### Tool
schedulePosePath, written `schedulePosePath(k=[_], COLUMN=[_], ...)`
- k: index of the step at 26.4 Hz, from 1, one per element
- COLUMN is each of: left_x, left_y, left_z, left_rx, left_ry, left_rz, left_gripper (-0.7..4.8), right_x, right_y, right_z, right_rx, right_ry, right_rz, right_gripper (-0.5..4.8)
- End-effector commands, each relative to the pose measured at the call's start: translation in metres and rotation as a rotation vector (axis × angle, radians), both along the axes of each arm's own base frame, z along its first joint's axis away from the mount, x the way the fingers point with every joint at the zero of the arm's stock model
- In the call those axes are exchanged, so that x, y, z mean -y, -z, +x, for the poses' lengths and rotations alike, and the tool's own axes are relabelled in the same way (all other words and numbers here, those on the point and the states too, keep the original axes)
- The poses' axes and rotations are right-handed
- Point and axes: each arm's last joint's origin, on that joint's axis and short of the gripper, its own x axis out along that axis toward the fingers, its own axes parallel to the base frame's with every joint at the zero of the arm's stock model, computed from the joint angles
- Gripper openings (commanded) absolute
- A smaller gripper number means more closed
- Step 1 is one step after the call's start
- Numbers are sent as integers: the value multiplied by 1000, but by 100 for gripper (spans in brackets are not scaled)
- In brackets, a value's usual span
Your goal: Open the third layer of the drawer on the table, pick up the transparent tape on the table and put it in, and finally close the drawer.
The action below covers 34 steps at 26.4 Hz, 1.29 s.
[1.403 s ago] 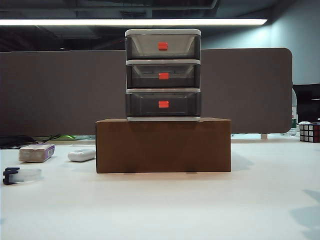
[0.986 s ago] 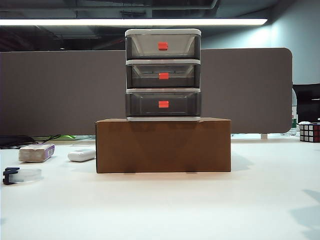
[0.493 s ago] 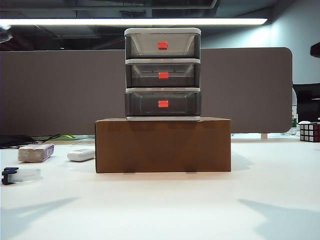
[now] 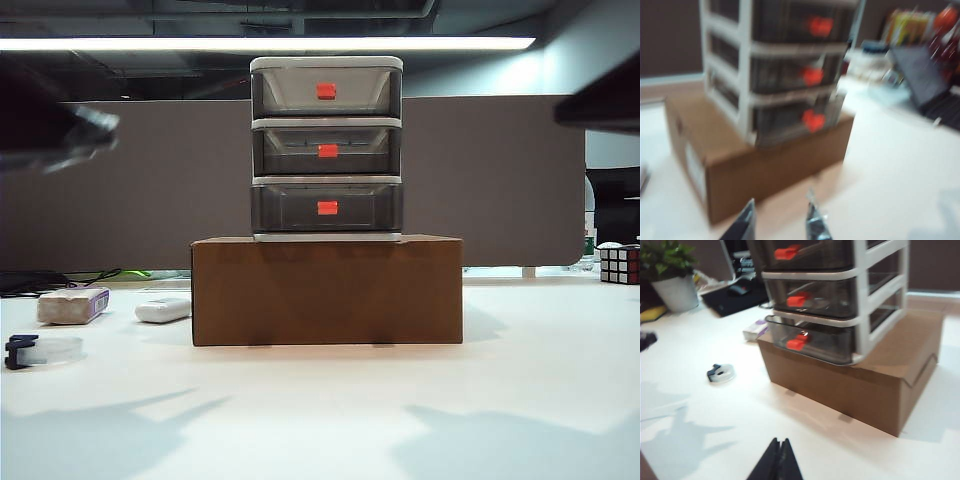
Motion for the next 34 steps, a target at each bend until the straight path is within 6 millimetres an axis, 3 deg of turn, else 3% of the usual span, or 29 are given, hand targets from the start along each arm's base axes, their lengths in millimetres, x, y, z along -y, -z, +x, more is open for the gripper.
schedulePosePath(k=[1, 4, 9, 13, 17, 24, 27, 34], left_x=[2, 4, 26, 55, 100, 112, 118, 155], left_y=[-19, -21, -19, -22, -11, -13, -7, 11], left_z=[2, 7, 24, 32, 34, 37, 45, 44], left_rx=[133, 66, -141, -115, -96, -90, -114, -101], left_ry=[9, -30, -10, 16, 61, 174, -47, -336], left_rz=[-154, -191, -155, -94, -17, -58, -27, -6], left_gripper=[121, 120, 121, 117, 116, 116, 116, 116], right_x=[-8, -16, -31, -42, -54, -47, -43, -44], right_y=[-20, -29, -40, -47, -61, -68, -69, -76], right_z=[10, 19, 38, 53, 73, 82, 85, 87], right_rx=[-20, -42, -35, -70, -87, -62, -46, 15], right_ry=[-24, -71, -89, -118, -166, -131, -126, -126], right_rz=[-18, -26, -18, -45, -104, -134, -124, -125], right_gripper=[-5, -5, -5, -5, -5, -5, -5, -5])
